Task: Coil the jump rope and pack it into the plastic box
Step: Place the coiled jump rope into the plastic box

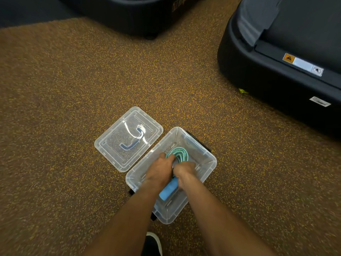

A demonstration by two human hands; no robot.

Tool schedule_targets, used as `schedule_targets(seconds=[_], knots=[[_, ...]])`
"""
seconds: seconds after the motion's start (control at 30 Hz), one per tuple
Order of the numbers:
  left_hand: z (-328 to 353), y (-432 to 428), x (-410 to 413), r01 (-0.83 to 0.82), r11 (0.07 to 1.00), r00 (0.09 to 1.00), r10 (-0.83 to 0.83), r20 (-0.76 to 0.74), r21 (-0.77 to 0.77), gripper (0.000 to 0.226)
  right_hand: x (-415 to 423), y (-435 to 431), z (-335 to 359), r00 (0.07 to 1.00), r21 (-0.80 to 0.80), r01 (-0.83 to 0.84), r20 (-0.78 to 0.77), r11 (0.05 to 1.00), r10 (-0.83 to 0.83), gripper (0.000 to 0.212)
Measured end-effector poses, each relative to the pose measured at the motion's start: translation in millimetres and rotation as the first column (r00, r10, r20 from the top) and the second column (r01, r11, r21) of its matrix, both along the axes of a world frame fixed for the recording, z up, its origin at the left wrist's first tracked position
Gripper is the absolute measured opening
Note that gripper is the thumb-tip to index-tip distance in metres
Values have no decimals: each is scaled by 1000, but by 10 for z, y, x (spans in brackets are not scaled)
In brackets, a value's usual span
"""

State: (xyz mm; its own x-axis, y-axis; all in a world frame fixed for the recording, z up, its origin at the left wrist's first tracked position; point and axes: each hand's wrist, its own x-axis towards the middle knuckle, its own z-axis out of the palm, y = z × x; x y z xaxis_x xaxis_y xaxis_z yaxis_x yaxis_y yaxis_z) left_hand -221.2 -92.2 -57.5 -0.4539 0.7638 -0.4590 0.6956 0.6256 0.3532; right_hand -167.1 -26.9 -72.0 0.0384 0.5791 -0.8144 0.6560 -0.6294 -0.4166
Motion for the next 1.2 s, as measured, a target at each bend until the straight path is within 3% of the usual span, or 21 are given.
schedule_targets(seconds=[0.1,0.17,0.23,0.3,0.47,0.53,0.77,0.97,1.2], knots=[[75,-30,9,65,998,997,-66,-44,-23,49,58,7,331,989,137,-144,51,980,139,50],[140,-72,37,101,994,989,-105,-109,-37,44,142,10,540,916,239,-396,171,887,363,56],[198,-100,71,145,987,967,-155,-202,-63,41,188,33,725,720,299,-693,318,656,616,42],[233,-109,115,172,979,943,-195,-269,-108,36,171,86,782,469,232,-883,437,408,768,33],[187,-115,141,215,947,909,-283,-306,-239,40,53,188,670,46,-2,-999,500,55,865,36],[160,-123,150,234,934,902,-312,-297,-271,41,42,228,620,-49,-57,-998,507,-23,860,37],[231,-126,122,302,877,883,-405,-238,-373,36,70,359,602,-95,-46,-995,640,-85,763,35],[223,-159,86,279,890,891,-380,-247,-361,38,107,354,576,-145,-67,-989,633,-133,761,35],[279,-169,59,336,834,885,-439,-156,-438,50,160,362,573,-178,-80,-983,604,-163,777,35]])
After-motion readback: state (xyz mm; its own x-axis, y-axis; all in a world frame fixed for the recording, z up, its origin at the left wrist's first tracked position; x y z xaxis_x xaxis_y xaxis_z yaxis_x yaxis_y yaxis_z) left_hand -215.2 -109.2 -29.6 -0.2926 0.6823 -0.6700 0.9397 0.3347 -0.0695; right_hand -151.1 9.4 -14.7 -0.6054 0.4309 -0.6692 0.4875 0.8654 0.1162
